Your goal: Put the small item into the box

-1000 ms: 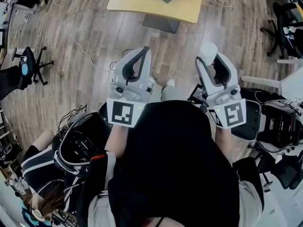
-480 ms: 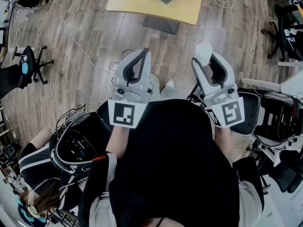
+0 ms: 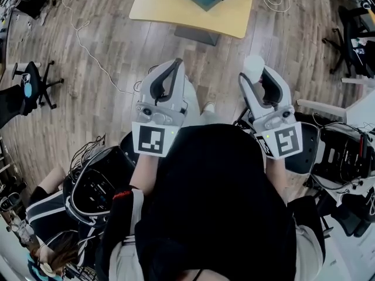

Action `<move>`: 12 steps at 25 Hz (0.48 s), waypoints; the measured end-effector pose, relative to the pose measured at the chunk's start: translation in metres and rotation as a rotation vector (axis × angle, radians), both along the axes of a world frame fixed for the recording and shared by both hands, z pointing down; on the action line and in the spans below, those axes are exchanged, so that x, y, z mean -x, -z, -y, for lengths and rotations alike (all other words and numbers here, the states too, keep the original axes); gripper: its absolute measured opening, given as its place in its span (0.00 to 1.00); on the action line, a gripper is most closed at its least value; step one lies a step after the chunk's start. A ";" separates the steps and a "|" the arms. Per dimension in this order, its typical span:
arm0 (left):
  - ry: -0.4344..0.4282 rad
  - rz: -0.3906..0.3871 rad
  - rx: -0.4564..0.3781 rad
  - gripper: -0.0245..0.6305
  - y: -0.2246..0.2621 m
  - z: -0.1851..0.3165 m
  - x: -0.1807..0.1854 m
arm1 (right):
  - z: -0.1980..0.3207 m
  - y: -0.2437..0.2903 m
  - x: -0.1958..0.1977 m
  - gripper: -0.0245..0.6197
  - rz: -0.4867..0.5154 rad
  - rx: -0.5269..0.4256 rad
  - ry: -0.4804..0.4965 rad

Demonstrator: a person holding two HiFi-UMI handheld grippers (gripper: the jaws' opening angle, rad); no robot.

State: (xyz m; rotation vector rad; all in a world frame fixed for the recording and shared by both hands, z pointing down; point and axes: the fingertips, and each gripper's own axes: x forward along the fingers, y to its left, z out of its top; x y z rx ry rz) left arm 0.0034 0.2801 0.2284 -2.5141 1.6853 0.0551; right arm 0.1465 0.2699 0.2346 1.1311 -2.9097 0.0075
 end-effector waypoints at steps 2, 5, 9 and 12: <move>-0.015 -0.007 -0.009 0.04 -0.004 -0.011 0.019 | -0.014 -0.004 0.019 0.31 -0.008 -0.003 -0.014; -0.032 -0.010 -0.008 0.04 -0.010 -0.004 0.031 | -0.012 -0.011 0.033 0.31 -0.021 0.003 -0.026; -0.052 0.000 0.018 0.04 -0.014 0.050 0.020 | 0.039 -0.015 0.026 0.31 -0.028 0.038 -0.039; -0.066 -0.004 0.029 0.04 -0.010 0.097 0.017 | 0.083 -0.013 0.023 0.31 -0.038 0.058 -0.045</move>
